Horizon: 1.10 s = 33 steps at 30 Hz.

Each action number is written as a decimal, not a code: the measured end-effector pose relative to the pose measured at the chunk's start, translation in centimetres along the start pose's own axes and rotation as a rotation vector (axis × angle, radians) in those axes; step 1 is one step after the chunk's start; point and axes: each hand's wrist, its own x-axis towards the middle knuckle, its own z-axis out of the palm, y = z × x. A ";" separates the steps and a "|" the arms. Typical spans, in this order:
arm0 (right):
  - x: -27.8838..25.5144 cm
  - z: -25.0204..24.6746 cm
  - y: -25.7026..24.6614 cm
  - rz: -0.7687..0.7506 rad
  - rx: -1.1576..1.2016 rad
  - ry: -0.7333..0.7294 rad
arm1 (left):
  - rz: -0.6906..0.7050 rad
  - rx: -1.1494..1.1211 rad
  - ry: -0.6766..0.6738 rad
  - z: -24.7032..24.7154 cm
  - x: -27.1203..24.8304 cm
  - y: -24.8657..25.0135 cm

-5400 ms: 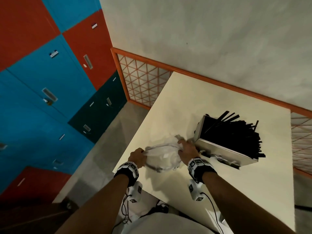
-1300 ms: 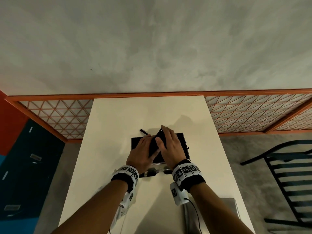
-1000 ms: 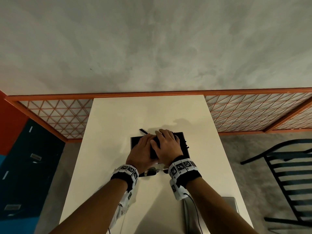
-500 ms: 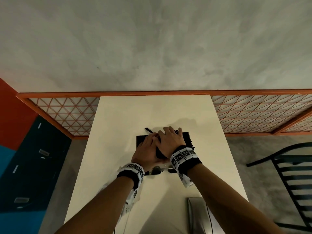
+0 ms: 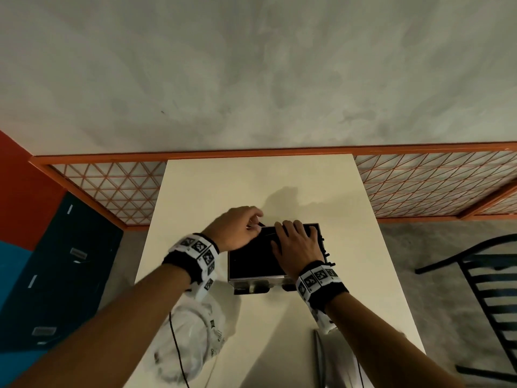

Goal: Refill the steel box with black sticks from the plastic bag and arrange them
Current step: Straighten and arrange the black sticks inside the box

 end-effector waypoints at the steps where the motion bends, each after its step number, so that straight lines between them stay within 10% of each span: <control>1: -0.3 0.0 0.0 -0.002 0.010 0.012 | -0.030 -0.014 0.013 -1.2 0.7 -0.3; 9: -2.7 0.2 -0.1 0.005 0.047 0.027 | -0.162 0.165 -0.272 -3.1 6.9 -3.1; 33: -5.3 0.6 -0.5 0.038 0.088 0.104 | 0.184 0.586 -0.805 5.9 12.5 -1.4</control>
